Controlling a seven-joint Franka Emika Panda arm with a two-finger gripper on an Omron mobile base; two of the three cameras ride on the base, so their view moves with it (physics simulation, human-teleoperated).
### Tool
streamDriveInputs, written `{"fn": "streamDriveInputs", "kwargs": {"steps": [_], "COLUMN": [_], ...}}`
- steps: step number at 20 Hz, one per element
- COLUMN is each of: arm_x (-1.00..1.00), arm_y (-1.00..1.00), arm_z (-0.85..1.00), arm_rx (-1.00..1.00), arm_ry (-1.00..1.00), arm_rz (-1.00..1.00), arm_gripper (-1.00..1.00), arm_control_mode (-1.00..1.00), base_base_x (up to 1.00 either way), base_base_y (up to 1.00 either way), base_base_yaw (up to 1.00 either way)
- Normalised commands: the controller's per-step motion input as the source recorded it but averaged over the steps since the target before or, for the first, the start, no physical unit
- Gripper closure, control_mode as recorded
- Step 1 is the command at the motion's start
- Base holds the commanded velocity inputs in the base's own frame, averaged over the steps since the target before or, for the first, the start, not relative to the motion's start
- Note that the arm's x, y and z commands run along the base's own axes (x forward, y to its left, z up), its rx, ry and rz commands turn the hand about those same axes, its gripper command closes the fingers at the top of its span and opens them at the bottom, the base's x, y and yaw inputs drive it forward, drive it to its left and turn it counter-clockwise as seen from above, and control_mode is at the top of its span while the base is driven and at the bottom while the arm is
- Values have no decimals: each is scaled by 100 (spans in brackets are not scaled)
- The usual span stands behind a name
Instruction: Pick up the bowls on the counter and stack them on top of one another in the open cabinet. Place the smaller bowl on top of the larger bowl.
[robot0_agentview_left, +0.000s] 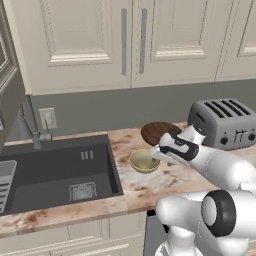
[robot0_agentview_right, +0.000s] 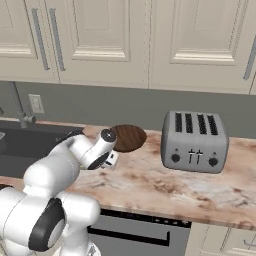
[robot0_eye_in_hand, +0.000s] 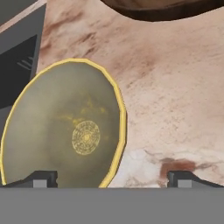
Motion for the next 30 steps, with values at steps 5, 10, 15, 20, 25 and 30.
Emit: {"fn": "streamDriveInputs", "kwargs": {"steps": [5, 10, 15, 20, 25, 30], "arm_x": [11, 8, 25, 17, 4, 0], "arm_y": [9, 4, 20, 13, 2, 0], "arm_z": [-23, -8, -15, -14, -3, 0], "arm_rx": [0, 0, 0, 0, 0, 0], "arm_ry": [0, 0, 0, 0, 0, 0], "arm_rz": [0, 0, -2, -2, 0, 0], "arm_gripper": [-100, -100, -100, -100, 100, 100], "arm_control_mode": [-100, -100, -100, -100, -100, -100], "base_base_x": [0, 0, 0, 0, 0, 0], "base_base_y": [0, 0, 0, 0, 0, 0], "base_base_yaw": [0, 0, 0, 0, 0, 0]}}
